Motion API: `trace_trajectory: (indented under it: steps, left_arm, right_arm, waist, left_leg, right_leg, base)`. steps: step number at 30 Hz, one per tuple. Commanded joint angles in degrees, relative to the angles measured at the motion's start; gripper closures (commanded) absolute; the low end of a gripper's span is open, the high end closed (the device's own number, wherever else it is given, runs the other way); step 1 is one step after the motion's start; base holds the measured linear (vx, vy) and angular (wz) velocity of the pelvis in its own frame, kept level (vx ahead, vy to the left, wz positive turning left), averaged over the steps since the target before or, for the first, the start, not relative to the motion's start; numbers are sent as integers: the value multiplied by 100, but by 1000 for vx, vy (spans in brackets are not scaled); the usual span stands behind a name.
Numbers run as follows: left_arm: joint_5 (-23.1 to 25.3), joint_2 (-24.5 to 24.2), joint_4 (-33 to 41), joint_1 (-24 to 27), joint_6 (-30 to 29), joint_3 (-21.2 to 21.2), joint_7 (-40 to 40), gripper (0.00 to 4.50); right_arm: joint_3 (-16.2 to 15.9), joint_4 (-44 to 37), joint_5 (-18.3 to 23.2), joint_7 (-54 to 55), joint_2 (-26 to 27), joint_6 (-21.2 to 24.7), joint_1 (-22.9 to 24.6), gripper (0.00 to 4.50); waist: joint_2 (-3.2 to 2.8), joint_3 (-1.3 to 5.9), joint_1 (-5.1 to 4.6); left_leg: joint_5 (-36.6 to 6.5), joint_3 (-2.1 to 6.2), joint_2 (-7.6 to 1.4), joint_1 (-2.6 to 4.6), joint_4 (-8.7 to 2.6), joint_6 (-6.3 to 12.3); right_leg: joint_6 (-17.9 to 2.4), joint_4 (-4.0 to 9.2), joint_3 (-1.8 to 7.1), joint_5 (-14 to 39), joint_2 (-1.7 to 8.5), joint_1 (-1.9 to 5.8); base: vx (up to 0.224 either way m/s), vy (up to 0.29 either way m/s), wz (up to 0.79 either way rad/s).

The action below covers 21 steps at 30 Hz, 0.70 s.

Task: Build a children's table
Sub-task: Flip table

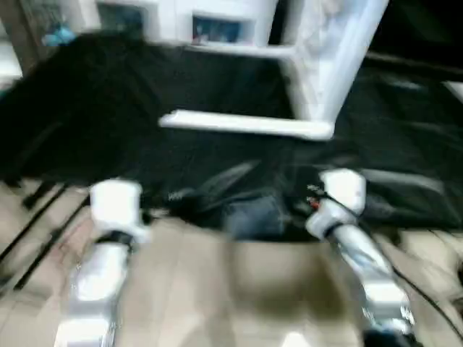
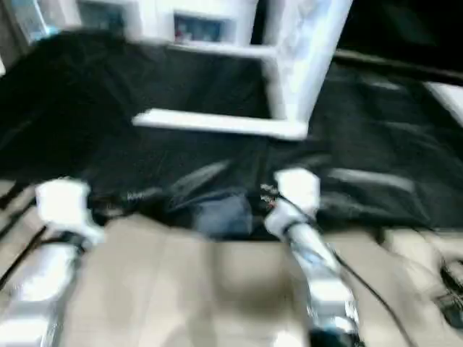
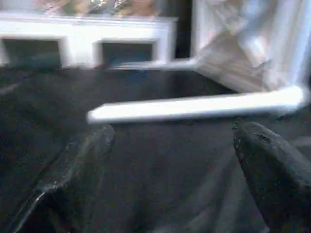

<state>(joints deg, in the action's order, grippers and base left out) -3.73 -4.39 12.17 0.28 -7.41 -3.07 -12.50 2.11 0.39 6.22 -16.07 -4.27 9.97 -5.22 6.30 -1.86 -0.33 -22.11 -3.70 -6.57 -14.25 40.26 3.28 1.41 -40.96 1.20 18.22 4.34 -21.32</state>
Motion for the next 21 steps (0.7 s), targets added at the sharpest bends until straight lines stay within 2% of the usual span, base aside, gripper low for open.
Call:
trace_trajectory:
  steps: [1, 2, 3, 4, 5, 6, 7, 8, 9, 10, 11, 12, 13, 14, 15, 16, 17, 18, 19, 20, 21]
  left_arm:
    - [-42, -97, 94, 116, -30, -16, -15, 6]
    - [-53, -97, 89, 114, -25, 1, -6, 6]
    - [-57, -95, 89, 117, -22, 8, -2, 6]
    - [-65, -92, 79, 111, -21, 4, -3, 6]
    - [-64, -92, 73, 107, -17, 2, -7, 6]
    - [-69, -96, 65, 97, -17, -1, -7, 6]
    - [-68, -97, 62, 92, -17, -2, -4, 6]
    - [-68, -98, 61, 90, -17, -2, -2, 6]
    - [-72, -95, 60, 78, -21, -6, 1, 6]
    - [-73, -91, 60, 70, -23, -6, 4, 6]
    - [-79, -87, 57, 63, -22, -17, 9, 6]
    - [-87, -83, 57, 55, -22, -18, 24, 6]
    - [-93, -84, 58, 53, -21, -16, 32, 6]
    - [-101, -89, 58, 50, -21, -13, 43, 6]
    - [-107, -93, 58, 48, -22, -9, 50, 6]
    - [-119, -93, 58, 46, -17, -5, 50, 6]
    - [-118, -97, 57, 46, -14, -2, 47, 6]
    - [-113, -100, 55, 42, -13, 7, 44, 6]
    - [-113, -98, 52, 37, -13, 8, 42, 6]
    - [-113, -96, 49, 32, -15, 9, 40, 6]
    - [-111, -93, 48, 21, -19, 19, 38, 6]
  right_arm:
    - [-9, -73, -7, 53, 54, 48, -119, 0]
    - [-27, -70, -1, 57, 49, 44, -109, 0]
    - [-33, -67, 1, 55, 47, 39, -104, 0]
    - [-44, -58, -4, 57, 49, 34, -100, 0]
    - [-52, -55, -5, 57, 53, 33, -100, 0]
    - [-73, -53, -2, 59, 52, 32, -97, 0]
    - [-80, -52, 0, 58, 51, 32, -95, 0]
    - [-84, -52, 1, 57, 49, 31, -94, 0]
    - [-96, -49, 5, 53, 42, 32, -94, 0]
    - [-102, -46, 9, 48, 35, 31, -93, 0]
    - [-113, -41, 7, 43, 31, 31, -95, 0]
    - [-117, -31, 12, 29, 24, 35, -102, 0]
    - [-117, -23, 9, 23, 23, 37, -110, 0]
    - [-120, -12, 4, 19, 21, 40, -121, 0]
    - [-122, -5, 1, 19, 20, 42, -129, 0]
    - [-126, 0, 3, 22, 23, 44, -139, 0]
    - [-133, -2, 2, 27, 26, 46, -141, 0]
    - [-145, -8, 2, 26, 24, 46, -141, 0]
    - [-172, -20, 10, 31, 13, 47, -132, 0]
    - [-194, -30, 19, 32, 1, 46, -124, 0]
    - [-212, -39, 33, 19, -16, 38, -113, 0]
  waist:
    - [36, 81, 287]
    - [-16, 47, 272]
    - [-61, -2, 216]
    - [-266, -13, 208]
    - [-383, 11, 190]
    - [-629, -158, 30]
    - [-751, 194, -170]
    - [-772, 228, -159]
    - [-767, 271, -199]
    - [-658, 171, -181]
    - [-610, 174, -187]
    - [-495, 167, -201]
    - [-338, 179, -238]
    - [-338, 179, -238]
    - [2, 65, 58]
    - [44, 166, 201]
    - [4, 170, 294]
    - [4, 170, 294]
    - [-27, 133, 338]
    - [-181, 75, 399]
    - [-274, 75, 405]
  left_leg:
    - [409, -11, 82, -792, 470, -12]
    - [585, 26, 22, -835, 478, -206]
    - [902, 20, -131, -810, 307, -414]
    - [1193, -37, -238, -772, -217, -304]
    - [1226, -83, -299, -707, -488, -210]
    - [-69, 56, -408, -667, -1083, -329]
    - [-1711, 590, -754, 45, -1226, -122]
    - [-1836, 762, -841, 208, -1217, 166]
    - [-1550, 820, -833, 256, -1170, 551]
    - [-720, 709, -752, 116, -1131, 1285]
    - [-609, 685, -764, 119, -1166, 1476]
    - [-483, 541, -774, 124, -1223, 1714]
    - [-412, 387, -674, 73, -1255, 1662]
    - [-412, 387, -674, 73, -1255, 1662]
    - [-962, -202, -25, -458, -643, 849]
    - [-132, -147, 60, -629, 130, 324]
    - [358, -62, 36, -836, 173, 17]
    - [358, -62, 36, -836, 173, 17]
    - [681, -58, 26, -895, 129, -89]
    - [1145, -99, -143, -835, -270, -86]
    - [1277, -120, -225, -787, -513, -60]
  right_leg:
    - [-1283, 1208, 924, 1152, 908, 990]
    - [-1576, 1230, 853, 1078, 923, 983]
    - [-1990, 1372, 551, 1344, 887, 881]
    - [-2013, 1432, 169, 1741, 602, 841]
    - [-1889, 1441, -45, 1963, 480, 886]
    - [-1336, 1192, -533, 2143, -62, 830]
    - [-809, 382, -596, 1269, -285, 386]
    - [-579, 122, -552, 884, -240, 208]
    - [-298, 35, -562, 606, -228, 104]
    - [94, -118, -556, 181, -175, -105]
    - [140, -134, -537, 69, -139, -170]
    - [115, -62, -468, -257, -61, -283]
    - [-81, 292, -296, -598, 125, -204]
    - [-81, 292, -296, -598, 125, -204]
    - [-254, 1297, 434, 1603, 724, 447]
    - [-610, 1531, 756, 3671, 1053, 732]
    - [-887, 1384, 701, 3338, 937, 899]
    - [-887, 1384, 701, 3338, 937, 899]
    - [-1310, 1353, 587, 2396, 784, 933]
    - [-1866, 1401, 310, 1692, 517, 872]
    - [-1832, 1388, 147, 1684, 371, 864]
  base:
    - [77, -3, 23]
    - [106, 17, -6]
    - [106, 17, -6]
    - [92, 37, 0]
    - [138, 77, -1]
    - [138, 77, -1]
    - [188, 96, 0]
    - [187, 58, 1]
    - [187, 58, 1]
    - [155, 42, -8]
    - [139, 13, -5]
    - [139, 13, -5]
    - [134, -44, -7]
    - [113, -94, -2]
    - [113, -94, -2]
    - [140, -103, 4]
    - [177, -69, 0]
    - [177, -69, 0]
    - [163, -46, 7]
    - [159, -10, 14]
    - [159, -10, 14]
